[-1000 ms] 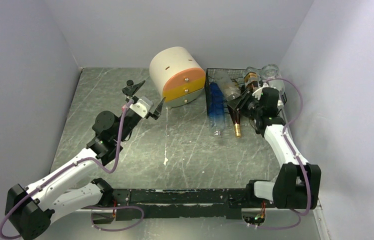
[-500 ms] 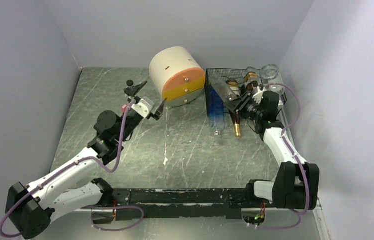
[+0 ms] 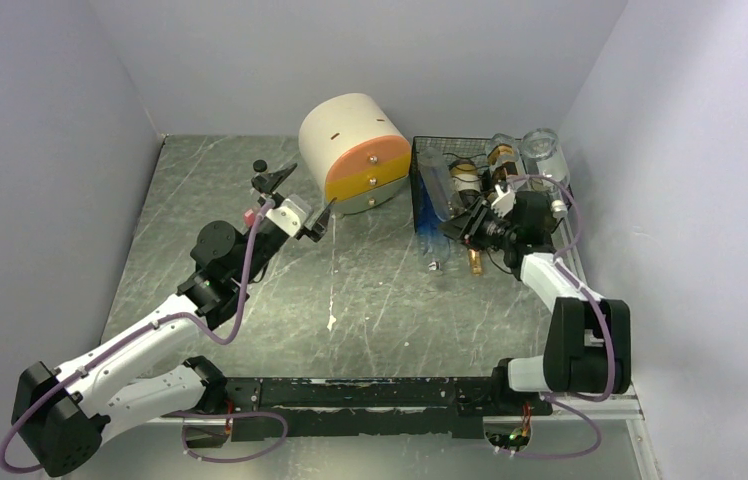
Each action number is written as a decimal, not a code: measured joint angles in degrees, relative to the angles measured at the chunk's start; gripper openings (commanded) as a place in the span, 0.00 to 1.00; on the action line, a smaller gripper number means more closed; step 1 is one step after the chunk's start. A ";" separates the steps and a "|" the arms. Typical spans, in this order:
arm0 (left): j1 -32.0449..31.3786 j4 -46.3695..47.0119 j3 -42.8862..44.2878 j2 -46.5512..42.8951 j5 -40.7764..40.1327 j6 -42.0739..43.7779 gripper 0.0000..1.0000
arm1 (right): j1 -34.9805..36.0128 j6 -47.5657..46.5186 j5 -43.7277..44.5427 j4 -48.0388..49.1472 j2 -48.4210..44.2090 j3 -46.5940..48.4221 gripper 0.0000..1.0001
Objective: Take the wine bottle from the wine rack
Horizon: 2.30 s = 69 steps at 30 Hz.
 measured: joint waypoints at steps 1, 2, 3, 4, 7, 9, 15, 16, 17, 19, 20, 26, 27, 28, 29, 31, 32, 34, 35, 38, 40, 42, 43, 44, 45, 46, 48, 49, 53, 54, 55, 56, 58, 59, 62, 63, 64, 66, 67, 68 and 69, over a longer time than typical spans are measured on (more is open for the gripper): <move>-0.02 0.00 0.00 0.00 0.00 0.00 0.95 | 0.04 -0.17 -0.50 0.66 0.72 0.00 0.29; -0.04 0.02 0.00 0.00 0.00 0.00 0.95 | 0.04 -0.26 -1.14 1.38 1.44 0.00 0.34; -0.07 0.00 0.00 0.00 0.02 0.00 0.95 | 0.07 -0.33 -1.70 2.05 2.12 0.00 0.38; -0.09 0.00 0.00 0.00 0.00 0.00 0.95 | 0.07 -0.42 -2.08 2.58 2.56 0.00 0.43; -0.13 0.00 0.00 0.00 0.02 0.00 0.95 | 0.07 -0.85 -2.78 3.26 3.82 0.44 0.53; -0.13 0.00 0.00 0.00 0.00 0.00 0.95 | 0.00 -1.01 -3.08 3.41 5.03 1.14 0.58; -0.13 0.02 0.00 0.00 0.00 0.02 0.95 | 0.00 -2.32 -3.41 2.25 8.15 3.41 0.77; -0.15 0.00 0.00 0.00 0.00 0.02 0.95 | 0.00 -2.54 -3.32 1.99 8.20 3.58 0.80; -0.17 0.02 0.00 0.00 0.00 0.02 0.95 | 0.00 -2.84 -3.26 1.55 8.24 3.93 0.82; -0.20 0.00 0.00 0.00 0.00 0.02 0.95 | 0.00 -3.54 -2.97 0.63 8.31 4.90 0.84; -0.22 0.02 0.00 0.00 0.00 0.02 0.95 | 0.00 -3.85 -2.78 0.15 8.33 5.49 0.84; -0.37 0.02 0.00 0.11 0.00 0.02 0.95 | 0.00 -4.09 -2.69 -0.07 8.63 7.87 0.88; -0.37 0.02 0.00 0.17 0.00 0.02 0.95 | 0.00 -3.87 -2.69 0.04 8.72 7.93 0.88; -0.39 0.02 0.00 0.24 0.00 0.00 0.95 | 0.00 -3.58 -2.67 0.15 8.94 8.02 0.88; -0.39 0.02 0.00 0.35 0.02 0.02 0.95 | 0.00 -3.41 -2.69 0.33 9.22 8.11 0.88; -0.39 0.02 0.00 0.50 0.02 0.00 0.95 | 0.00 -2.40 -2.69 0.94 10.43 8.50 0.87; -0.39 0.00 0.00 0.57 0.00 0.00 0.95 | 0.00 -1.90 -2.69 1.40 10.97 8.59 0.86; -0.48 0.02 0.00 0.63 0.00 0.00 0.95 | 0.00 -0.42 -2.75 2.82 12.26 8.70 0.84; -0.50 0.02 0.00 0.66 0.00 0.00 0.95 | 0.00 0.33 -3.04 3.45 12.74 8.70 0.84; -0.52 0.02 0.00 0.66 0.00 0.00 0.95 | 0.00 2.25 -3.34 5.18 14.03 9.07 0.84; -0.55 0.02 0.00 0.66 0.00 0.02 0.95 | 0.00 3.39 -3.37 6.16 14.51 9.44 0.84; -0.55 0.02 0.00 0.66 0.00 0.02 0.95 | 0.00 4.20 -3.48 6.93 14.73 9.77 0.83; -0.55 0.02 0.00 0.66 0.02 0.02 0.95 | 0.00 4.59 -3.58 7.39 14.88 9.97 0.83; -0.55 0.02 0.00 0.66 0.00 0.02 0.95 | 0.00 4.94 -3.65 7.85 15.15 10.25 0.83; -0.57 0.02 0.00 0.66 0.02 0.02 0.95 | 0.00 5.27 -3.69 8.20 15.45 10.54 0.83; -0.57 0.02 0.00 0.68 0.00 0.02 0.95 | 0.00 5.57 -3.76 8.48 15.69 10.64 0.83; -0.61 0.02 0.00 0.74 0.02 0.00 0.95 | 0.00 6.08 -3.85 9.16 16.15 10.71 0.83; -0.63 0.02 0.00 0.79 0.02 0.00 0.95 | 0.00 6.36 -3.93 9.35 16.33 10.73 0.82; -0.74 0.02 0.00 1.03 0.00 0.00 0.95 | 0.00 6.95 -4.04 9.68 16.98 11.06 0.71; -0.76 0.02 0.00 1.07 0.00 0.00 0.95 | 0.00 7.10 -4.02 9.84 17.22 11.21 0.68; -0.79 0.02 0.00 1.11 0.02 0.00 0.95 | 0.00 7.28 -4.11 10.03 17.40 11.37 0.64; -0.79 0.02 0.00 1.14 0.02 0.00 0.95 | 0.04 7.56 -4.28 10.14 17.49 11.47 0.61; -0.85 0.02 0.00 1.16 0.00 0.00 0.95 | 0.15 7.98 -4.44 10.43 17.55 11.72 0.54; -0.87 0.02 0.00 1.18 0.00 0.00 0.95 | 0.15 8.15 -4.44 10.40 17.62 11.76 0.50; -0.87 0.02 0.00 1.18 0.02 0.00 0.95 | 0.15 8.79 -4.57 10.45 17.68 11.76 0.40; -0.87 0.02 0.00 1.18 0.02 0.00 0.95 | 0.15 8.98 -4.63 10.40 17.66 11.74 0.38; -0.87 0.02 0.00 1.18 0.02 0.00 0.95 | 0.15 9.05 -4.63 10.32 17.59 11.74 0.37; -0.87 0.02 0.00 1.18 0.00 0.00 0.95 | 0.15 9.29 -4.59 9.62 16.83 11.72 0.36; -0.87 0.02 0.00 1.18 0.02 0.00 0.95 | 0.15 9.42 -4.52 9.33 16.28 11.58 0.35; -0.87 0.02 0.00 1.18 0.02 0.00 0.95 | 0.13 9.53 -4.48 9.05 15.52 11.34 0.34; -0.87 0.02 0.00 1.18 0.02 0.00 0.95 | 0.13 9.64 -4.44 9.07 14.82 10.95 0.32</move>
